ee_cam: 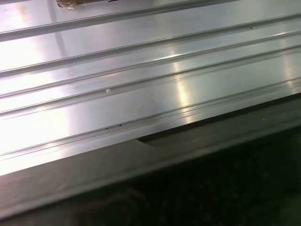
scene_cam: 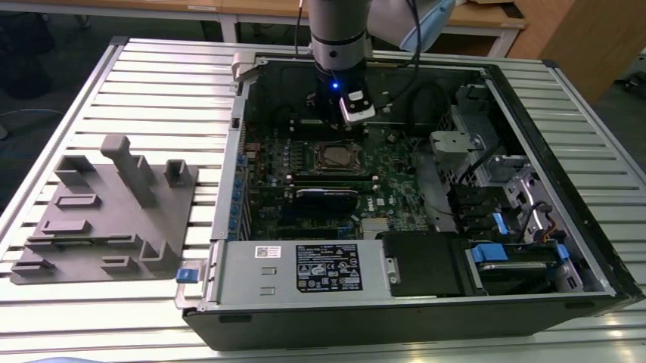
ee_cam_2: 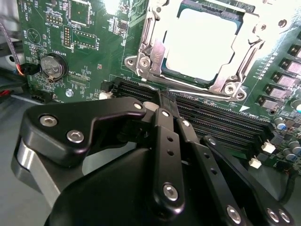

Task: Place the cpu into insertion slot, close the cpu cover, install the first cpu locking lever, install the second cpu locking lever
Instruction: 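Install the first cpu locking lever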

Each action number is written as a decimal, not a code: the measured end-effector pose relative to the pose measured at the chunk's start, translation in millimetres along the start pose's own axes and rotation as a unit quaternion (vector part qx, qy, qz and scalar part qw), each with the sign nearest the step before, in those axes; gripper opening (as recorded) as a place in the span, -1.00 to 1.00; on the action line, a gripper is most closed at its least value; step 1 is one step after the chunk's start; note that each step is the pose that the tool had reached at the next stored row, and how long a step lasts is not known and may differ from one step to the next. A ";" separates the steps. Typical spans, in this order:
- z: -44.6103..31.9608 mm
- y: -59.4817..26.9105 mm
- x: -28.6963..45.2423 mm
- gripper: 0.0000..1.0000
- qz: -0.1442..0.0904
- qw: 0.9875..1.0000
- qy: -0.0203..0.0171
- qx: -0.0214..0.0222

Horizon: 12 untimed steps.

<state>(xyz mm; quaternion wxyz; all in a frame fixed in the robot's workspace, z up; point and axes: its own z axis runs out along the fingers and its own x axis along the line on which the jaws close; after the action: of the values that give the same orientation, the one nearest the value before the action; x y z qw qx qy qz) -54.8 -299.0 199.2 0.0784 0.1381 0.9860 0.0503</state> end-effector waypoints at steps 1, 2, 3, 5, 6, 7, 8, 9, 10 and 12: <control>0.0 0.0 0.0 -0.79 0.000 1.000 0.000 0.000; 0.1 -0.1 0.0 -0.79 0.000 1.000 -0.001 0.000; 0.1 -0.1 0.0 -0.79 0.000 1.000 -0.001 0.001; 0.3 -0.3 0.0 -0.79 0.000 1.000 -0.003 0.001; 0.4 -0.5 0.0 -0.79 -0.001 1.000 -0.003 0.001; 0.4 -0.6 0.1 -0.79 -0.001 1.000 -0.004 0.001; 0.4 -0.8 0.3 -0.79 -0.001 1.000 -0.004 0.001; 0.4 -1.0 0.6 -0.79 -0.001 1.000 -0.005 0.001; 0.3 -1.2 1.0 -0.79 -0.001 1.000 -0.006 0.001; 0.3 -1.7 2.1 -0.79 -0.001 1.000 -0.007 0.002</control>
<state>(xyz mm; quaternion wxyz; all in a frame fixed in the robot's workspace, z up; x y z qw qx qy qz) -57.2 -300.1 198.4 0.0847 0.1375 0.9857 0.0476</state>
